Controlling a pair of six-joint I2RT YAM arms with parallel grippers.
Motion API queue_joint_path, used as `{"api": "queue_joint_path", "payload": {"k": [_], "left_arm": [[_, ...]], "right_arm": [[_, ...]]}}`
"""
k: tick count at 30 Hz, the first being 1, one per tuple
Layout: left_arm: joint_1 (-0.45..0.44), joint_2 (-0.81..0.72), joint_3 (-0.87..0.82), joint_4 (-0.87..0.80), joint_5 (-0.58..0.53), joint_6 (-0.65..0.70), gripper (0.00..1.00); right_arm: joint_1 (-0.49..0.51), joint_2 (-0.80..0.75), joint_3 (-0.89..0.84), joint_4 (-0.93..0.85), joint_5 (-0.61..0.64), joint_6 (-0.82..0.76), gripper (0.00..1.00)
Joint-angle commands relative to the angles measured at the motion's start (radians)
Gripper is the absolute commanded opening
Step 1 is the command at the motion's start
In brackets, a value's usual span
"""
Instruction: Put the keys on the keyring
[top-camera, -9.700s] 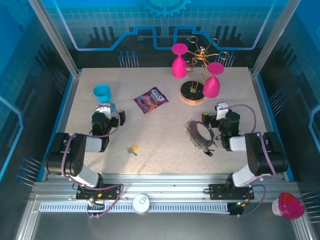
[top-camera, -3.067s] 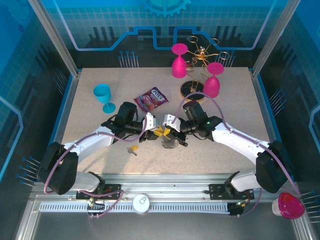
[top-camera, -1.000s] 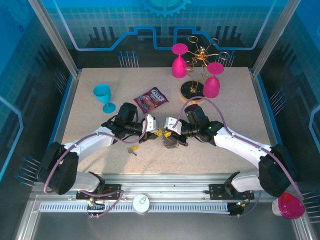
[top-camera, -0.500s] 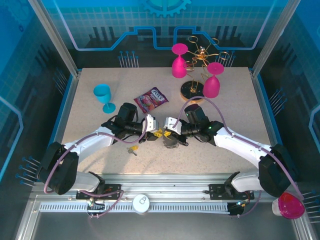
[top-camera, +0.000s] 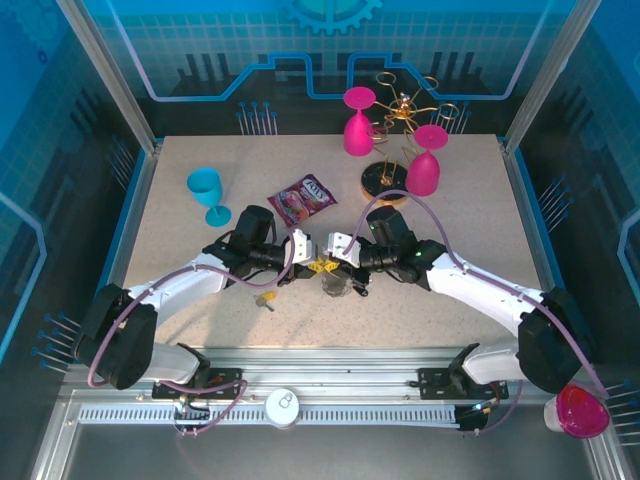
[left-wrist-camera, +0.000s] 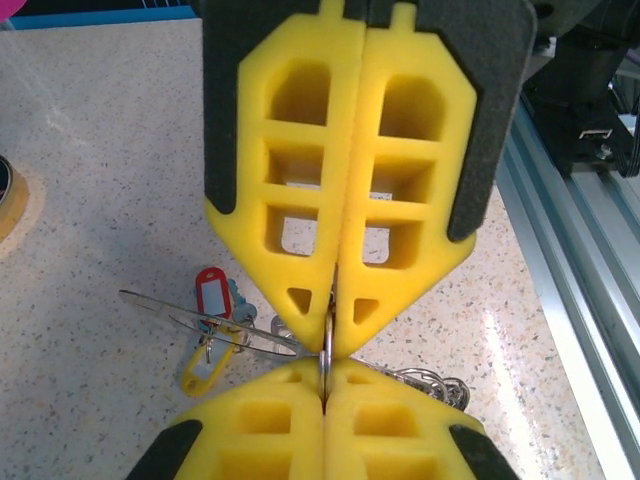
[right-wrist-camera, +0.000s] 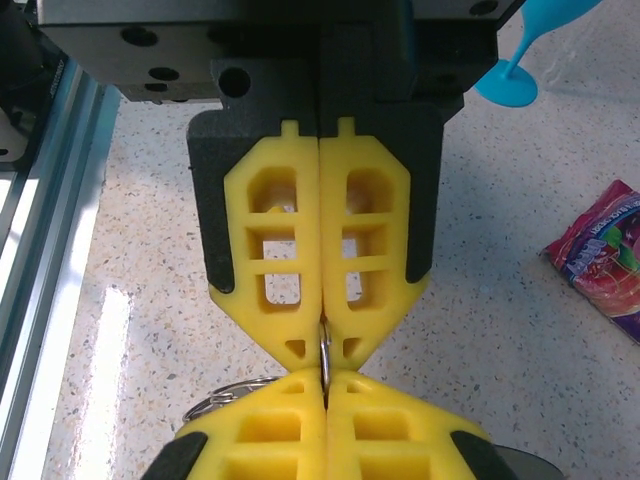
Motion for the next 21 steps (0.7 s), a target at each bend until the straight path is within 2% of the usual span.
{"api": "queue_joint_path", "payload": {"k": [1, 6, 21], "left_arm": [[-0.009, -0.007, -0.010, -0.002, 0.009, 0.033, 0.00], [-0.009, -0.023, -0.027, 0.030, -0.013, 0.036, 0.00], [-0.012, -0.038, -0.033, 0.039, -0.024, 0.039, 0.00]], "right_arm": [[0.021, -0.006, 0.020, 0.036, -0.002, -0.006, 0.03], [0.012, -0.033, -0.035, 0.021, 0.070, -0.028, 0.20], [0.017, -0.022, 0.001, 0.005, 0.049, -0.029, 0.20]]}}
